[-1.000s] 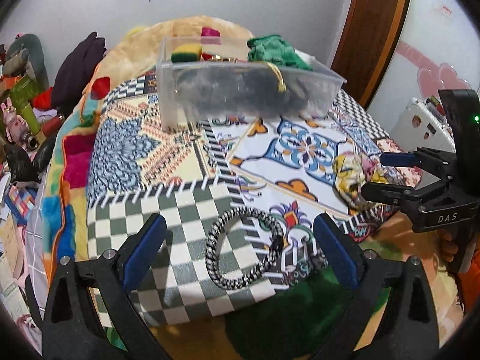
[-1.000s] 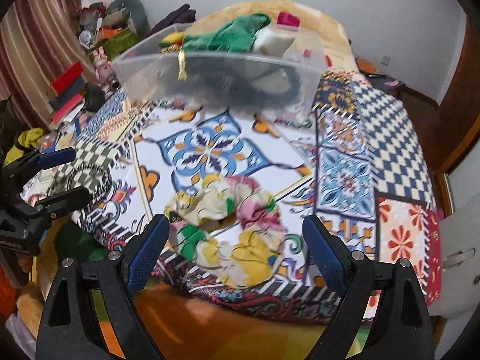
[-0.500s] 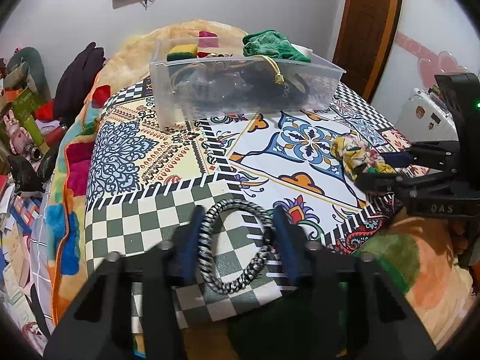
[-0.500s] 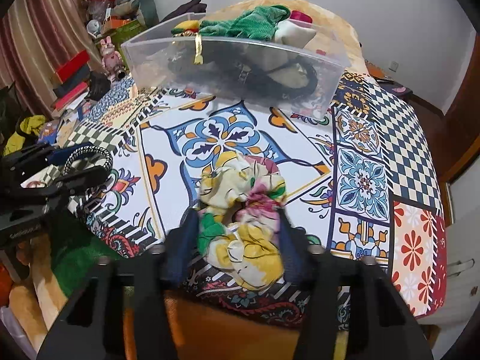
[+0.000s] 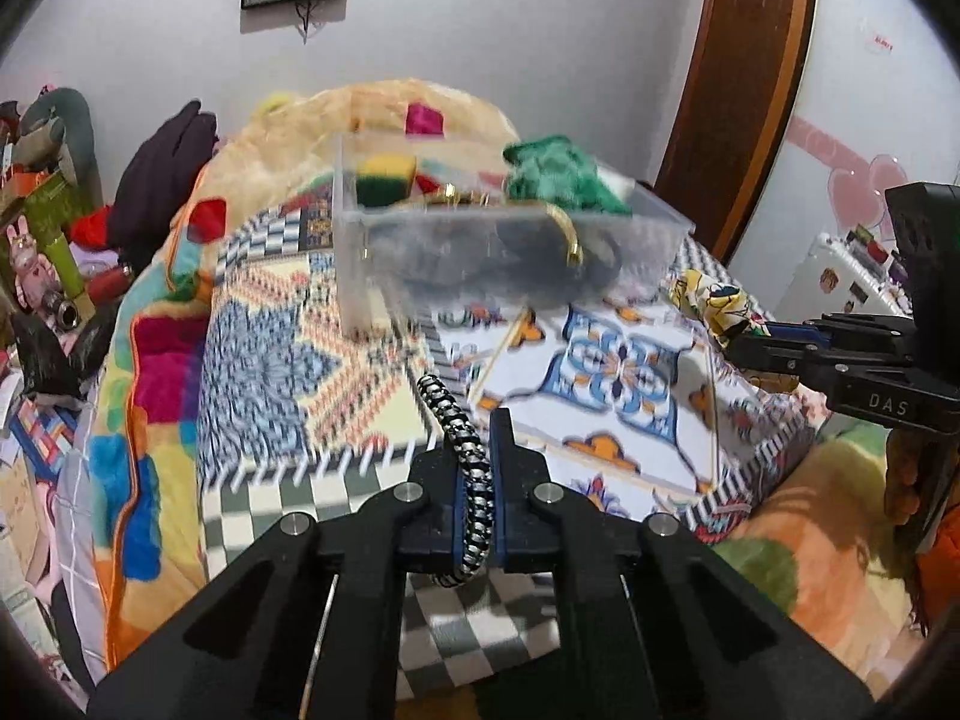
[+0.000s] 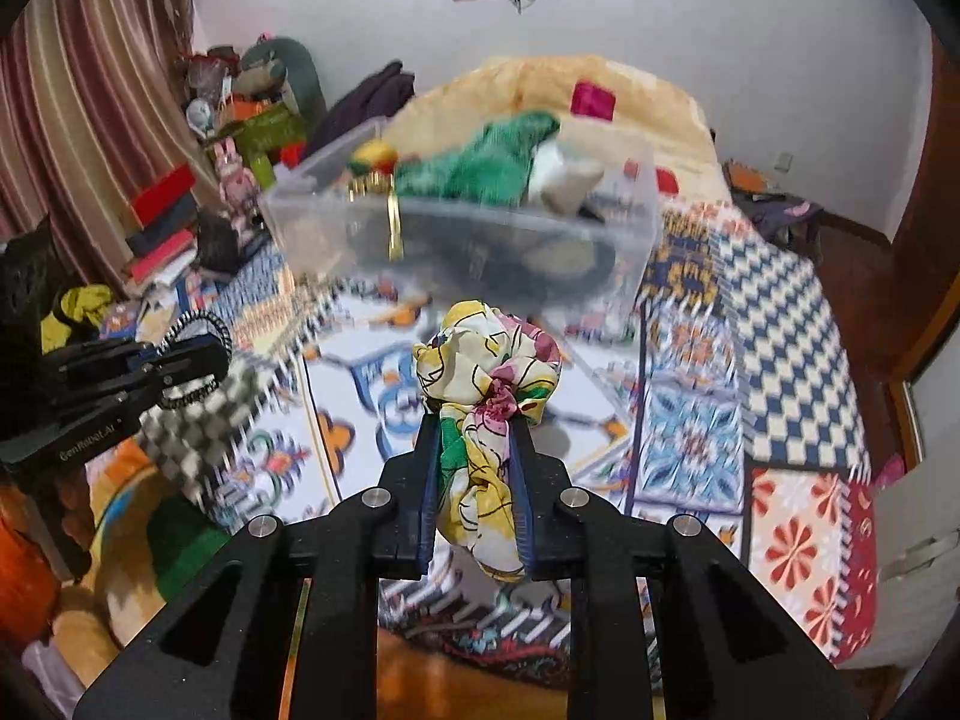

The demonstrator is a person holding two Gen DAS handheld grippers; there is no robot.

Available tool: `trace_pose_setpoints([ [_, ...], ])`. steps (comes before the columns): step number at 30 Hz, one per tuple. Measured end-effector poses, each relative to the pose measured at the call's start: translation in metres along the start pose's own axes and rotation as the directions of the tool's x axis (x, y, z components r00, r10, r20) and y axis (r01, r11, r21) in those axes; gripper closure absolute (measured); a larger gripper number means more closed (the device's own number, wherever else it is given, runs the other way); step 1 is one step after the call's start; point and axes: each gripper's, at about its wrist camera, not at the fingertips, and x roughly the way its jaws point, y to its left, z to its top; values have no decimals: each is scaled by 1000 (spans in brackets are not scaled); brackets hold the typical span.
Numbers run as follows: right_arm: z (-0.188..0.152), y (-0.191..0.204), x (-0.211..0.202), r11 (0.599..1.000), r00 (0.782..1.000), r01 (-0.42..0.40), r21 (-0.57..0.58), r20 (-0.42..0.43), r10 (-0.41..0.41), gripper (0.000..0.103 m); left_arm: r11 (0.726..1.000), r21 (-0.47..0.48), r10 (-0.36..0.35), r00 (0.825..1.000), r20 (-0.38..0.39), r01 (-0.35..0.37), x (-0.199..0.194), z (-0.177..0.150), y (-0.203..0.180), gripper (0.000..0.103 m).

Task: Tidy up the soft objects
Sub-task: 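Grasp the braided bracelet with the left tool while the right tool grasps the floral scrunchie, then carry the bracelet and scrunchie over the box and release both inside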

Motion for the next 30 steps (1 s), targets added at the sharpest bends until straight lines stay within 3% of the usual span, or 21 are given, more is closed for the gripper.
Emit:
trace_pose_setpoints([
  [16, 69, -19, -13, 999, 981, 50, 19, 184, -52, 84, 996, 82, -43, 986, 160, 30, -5, 103, -8, 97],
  [21, 89, -24, 2, 998, 978, 40, 51, 201, -50, 84, 994, 111, -36, 989, 146, 20, 13, 124, -10, 97],
  [30, 105, -28, 43, 997, 989, 32, 71, 143, -42, 83, 993, 120, -5, 1000, 24, 2, 81, 135, -4, 97],
])
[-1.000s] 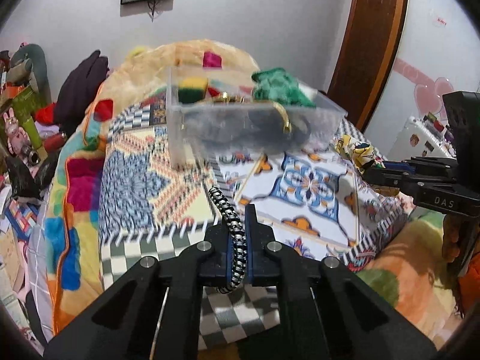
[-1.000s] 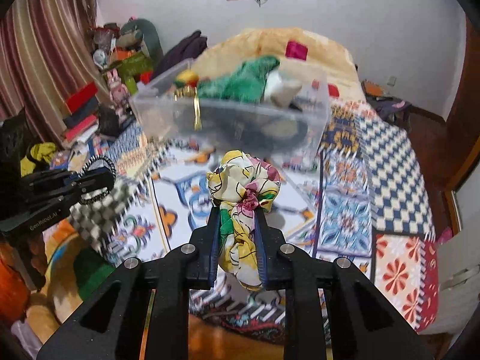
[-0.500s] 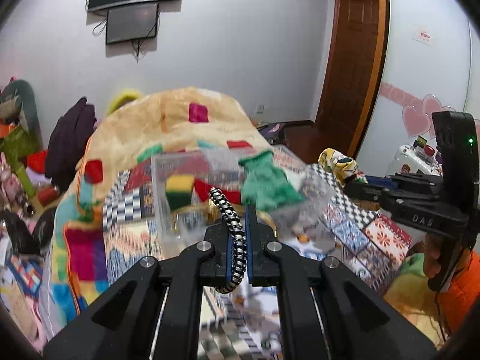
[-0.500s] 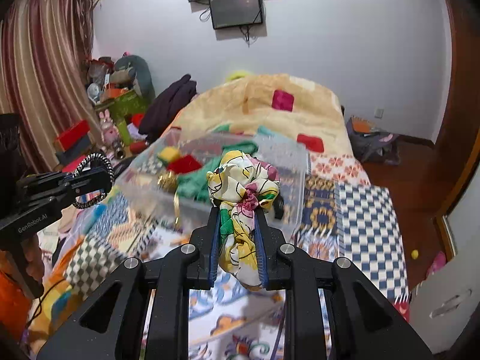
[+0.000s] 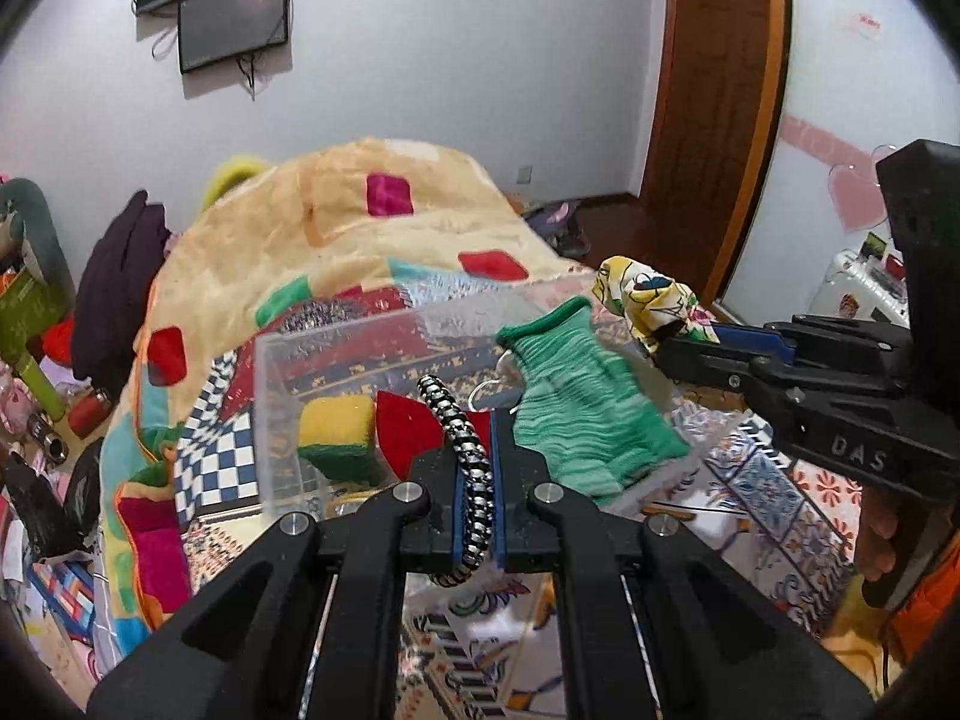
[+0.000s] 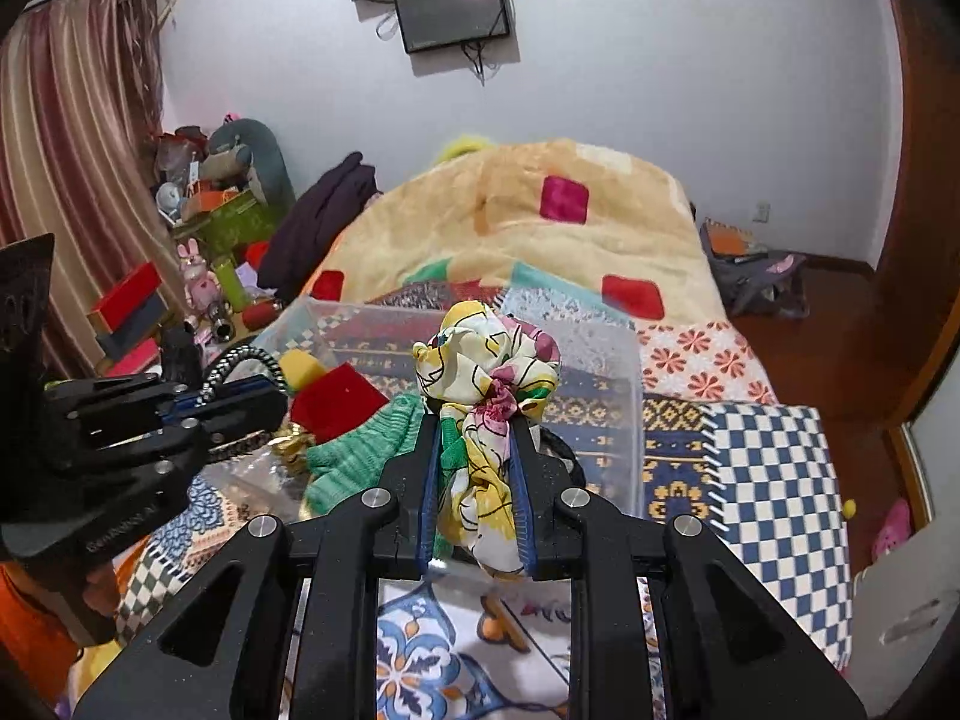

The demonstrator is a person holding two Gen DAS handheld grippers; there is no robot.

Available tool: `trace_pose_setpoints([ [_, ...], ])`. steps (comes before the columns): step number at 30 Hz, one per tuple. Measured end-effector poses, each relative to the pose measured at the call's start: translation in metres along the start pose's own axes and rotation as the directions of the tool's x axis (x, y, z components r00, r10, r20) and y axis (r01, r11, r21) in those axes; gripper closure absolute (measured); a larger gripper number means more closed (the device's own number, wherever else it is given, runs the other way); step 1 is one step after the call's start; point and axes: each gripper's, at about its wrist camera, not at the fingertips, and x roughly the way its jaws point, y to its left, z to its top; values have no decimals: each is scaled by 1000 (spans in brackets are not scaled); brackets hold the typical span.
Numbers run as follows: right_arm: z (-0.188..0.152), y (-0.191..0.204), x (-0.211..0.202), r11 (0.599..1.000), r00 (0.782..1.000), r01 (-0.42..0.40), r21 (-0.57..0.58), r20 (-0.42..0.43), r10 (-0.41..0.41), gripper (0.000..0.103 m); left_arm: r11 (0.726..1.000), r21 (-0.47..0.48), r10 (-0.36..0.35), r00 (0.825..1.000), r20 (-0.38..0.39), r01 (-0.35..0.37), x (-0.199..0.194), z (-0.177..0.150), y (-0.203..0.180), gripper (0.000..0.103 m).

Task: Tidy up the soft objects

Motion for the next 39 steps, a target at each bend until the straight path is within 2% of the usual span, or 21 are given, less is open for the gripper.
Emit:
trace_pose_setpoints([
  [6, -6, 1, 15, 999, 998, 28, -21, -47, -29, 80, 999, -44, 3, 998, -58, -5, 24, 1, 12, 95],
  [8, -6, 2, 14, 999, 998, 39, -36, -50, -41, 78, 999, -52, 2, 997, -74, -5, 27, -1, 14, 87],
  [10, -5, 3, 15, 998, 997, 49, -47, -56, -51, 72, 999, -52, 5, 997, -80, -10, 27, -3, 14, 71],
  [13, -6, 2, 14, 997, 996, 57, -56, -63, -60, 61, 999, -50, 16, 997, -78, -20, 22, -10, 14, 54],
  [18, -7, 1, 10, 995, 995, 69, -72, -64, -74, 48, 997, -73, 7, 996, -90, -14, 12, -16, 19, 42],
  [22, -6, 1, 2, 994, 996, 78, -77, -47, -82, 47, 994, -109, -12, 996, -85, 2, 3, -18, 26, 41],
  [26, -5, 0, -10, 993, 996, 83, -81, -24, -85, 46, 992, -125, -2, 999, -43, -4, -14, -17, 29, 41],
  [31, -1, 2, -33, 995, 997, 73, -69, 31, -71, 37, 991, -130, 47, 997, 61, -39, -47, -13, 23, 41],
  [36, 3, 12, -66, 994, 992, 70, -86, 111, -60, 36, 991, -125, 75, 983, 166, -55, -81, -8, 11, 37],
  [39, 4, 19, -86, 994, 986, 59, -94, 161, -43, 32, 990, -136, 78, 969, 236, -47, -108, -8, 7, 35],
])
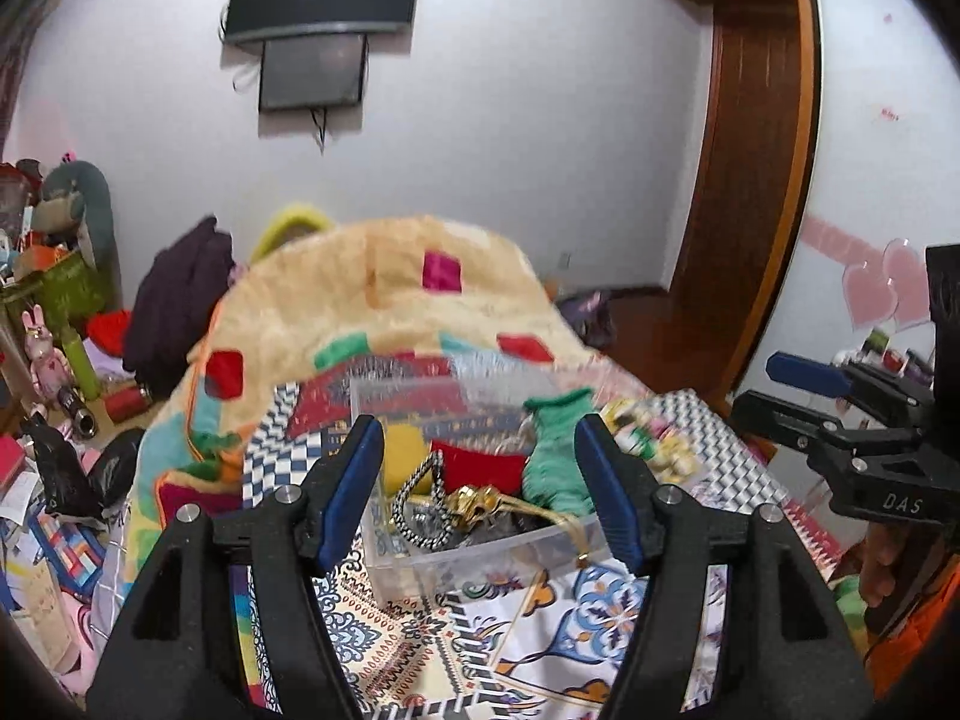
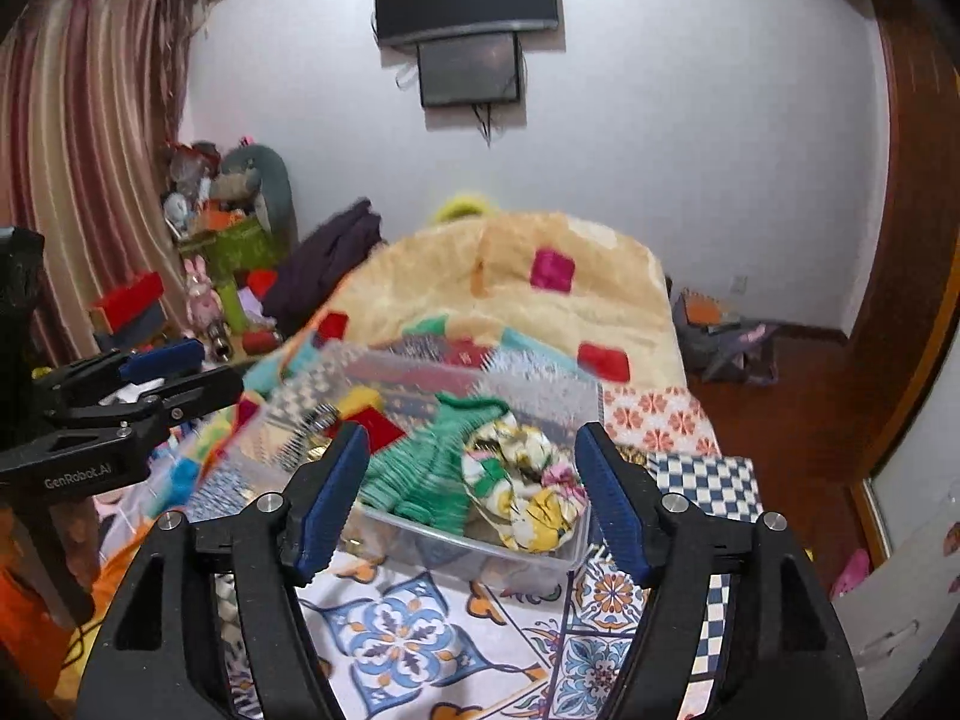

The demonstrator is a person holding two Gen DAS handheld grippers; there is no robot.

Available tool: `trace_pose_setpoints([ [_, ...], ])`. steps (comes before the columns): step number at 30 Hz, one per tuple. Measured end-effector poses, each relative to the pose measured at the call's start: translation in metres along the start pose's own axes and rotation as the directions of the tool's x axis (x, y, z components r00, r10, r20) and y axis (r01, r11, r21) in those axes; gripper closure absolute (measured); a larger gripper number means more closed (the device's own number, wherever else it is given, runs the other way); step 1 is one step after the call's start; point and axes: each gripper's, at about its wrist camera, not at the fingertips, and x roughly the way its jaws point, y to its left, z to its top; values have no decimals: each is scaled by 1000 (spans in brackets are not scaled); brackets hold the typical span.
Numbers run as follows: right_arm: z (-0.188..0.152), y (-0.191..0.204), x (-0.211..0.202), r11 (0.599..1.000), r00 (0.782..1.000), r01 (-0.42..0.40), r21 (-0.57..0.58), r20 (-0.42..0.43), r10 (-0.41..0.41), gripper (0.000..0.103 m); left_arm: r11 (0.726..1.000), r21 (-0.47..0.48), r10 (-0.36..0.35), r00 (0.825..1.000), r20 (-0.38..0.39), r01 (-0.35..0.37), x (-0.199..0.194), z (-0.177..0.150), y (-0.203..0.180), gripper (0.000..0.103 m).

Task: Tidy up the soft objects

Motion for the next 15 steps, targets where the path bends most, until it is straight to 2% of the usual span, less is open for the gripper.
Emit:
trace_pose_setpoints([
  [8, 9, 17, -53, 999, 987, -41, -23, 154, 44, 20, 1000, -26, -3, 987, 161, 7, -59, 3, -10, 21],
  [13, 6, 25, -62, 998, 981, -45, -32, 189, 50, 18, 1000, 6, 10, 974, 224, -12, -82, -1, -22, 9],
  [15, 3, 27, -64, 999, 979, -34, -34, 198, 40, 14, 1000, 18, 12, 971, 239, -16, -88, -4, -27, 5],
])
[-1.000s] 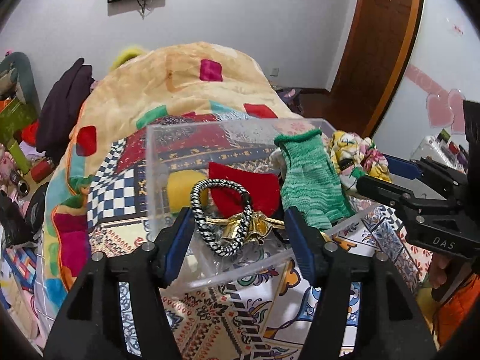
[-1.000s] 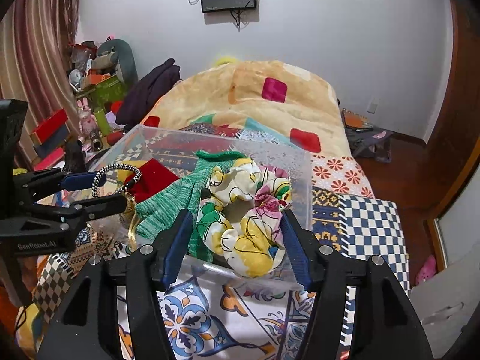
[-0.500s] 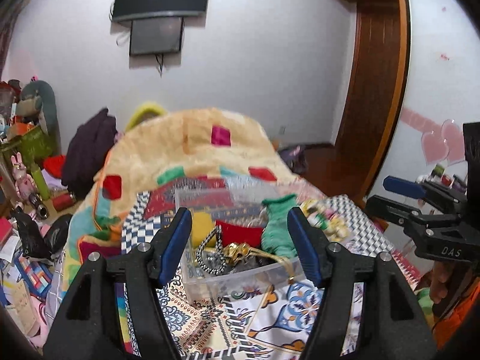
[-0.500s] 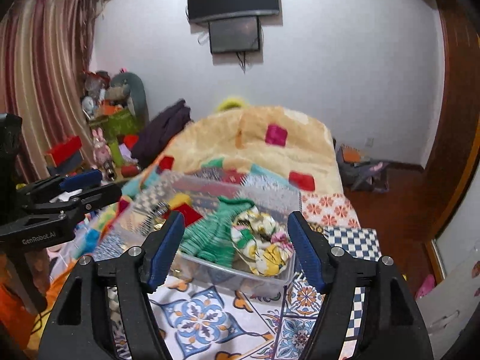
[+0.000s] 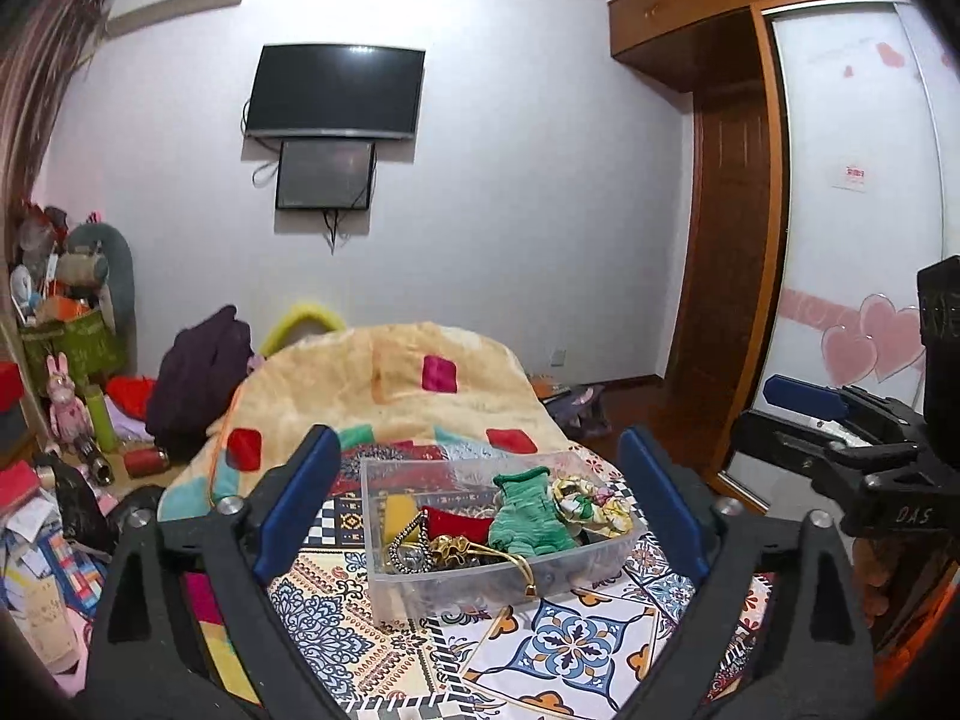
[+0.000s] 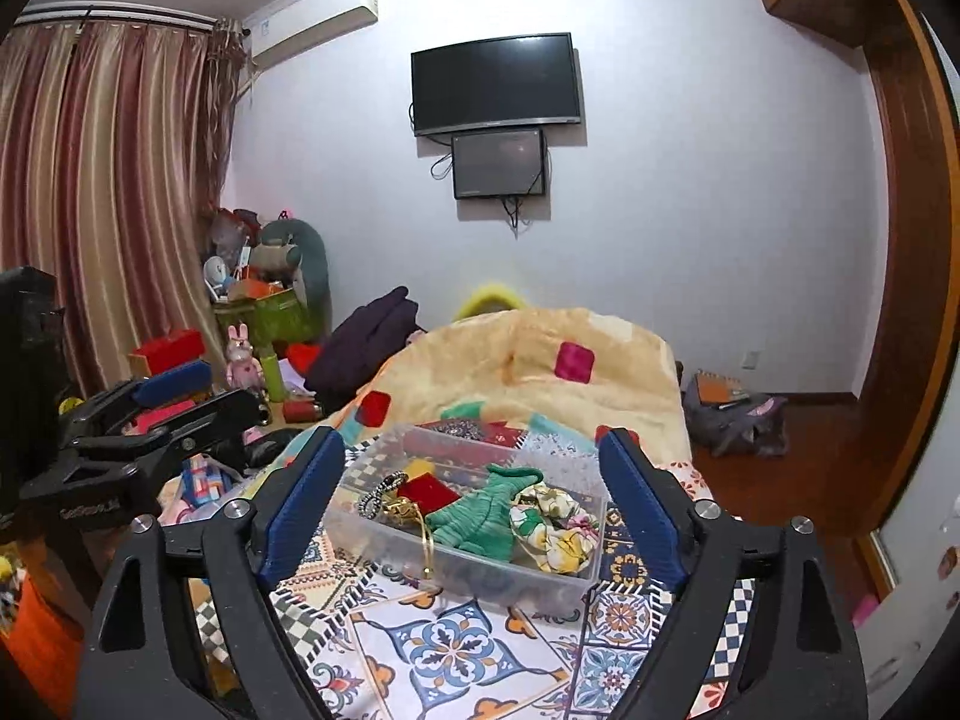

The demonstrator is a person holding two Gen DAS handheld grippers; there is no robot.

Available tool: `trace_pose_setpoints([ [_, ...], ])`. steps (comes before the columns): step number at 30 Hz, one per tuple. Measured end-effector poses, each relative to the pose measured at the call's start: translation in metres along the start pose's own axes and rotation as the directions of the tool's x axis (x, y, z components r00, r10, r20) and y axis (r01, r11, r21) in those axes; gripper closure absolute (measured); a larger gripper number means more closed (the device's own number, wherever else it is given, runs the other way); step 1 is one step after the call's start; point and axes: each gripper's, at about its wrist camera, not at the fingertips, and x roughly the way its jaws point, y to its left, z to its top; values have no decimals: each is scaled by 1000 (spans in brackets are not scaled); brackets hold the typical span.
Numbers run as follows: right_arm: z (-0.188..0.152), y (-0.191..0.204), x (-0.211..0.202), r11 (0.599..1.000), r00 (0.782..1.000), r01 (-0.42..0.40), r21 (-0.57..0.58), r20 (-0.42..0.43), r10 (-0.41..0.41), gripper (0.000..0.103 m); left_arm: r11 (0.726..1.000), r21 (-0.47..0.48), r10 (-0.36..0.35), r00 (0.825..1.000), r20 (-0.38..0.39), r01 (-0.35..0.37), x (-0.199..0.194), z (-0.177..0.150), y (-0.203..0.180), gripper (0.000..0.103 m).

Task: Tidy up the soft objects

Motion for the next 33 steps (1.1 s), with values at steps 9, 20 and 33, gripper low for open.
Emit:
trace_pose_setpoints([
  [9, -10, 4, -10, 1000, 999, 15, -5, 30, -15, 3, 1000, 26, -2, 1000, -6, 2, -3, -7, -10, 2],
  [20, -16, 2, -13, 1000, 1000, 13, 16, 26, -13, 1, 1000, 29, 0, 1000, -19, 1, 2, -12, -10, 2],
  [33, -16, 0, -13, 1000, 1000, 11, 20, 26, -12, 1, 999, 34, 3, 1000, -20, -3, 1, -15, -12, 1],
])
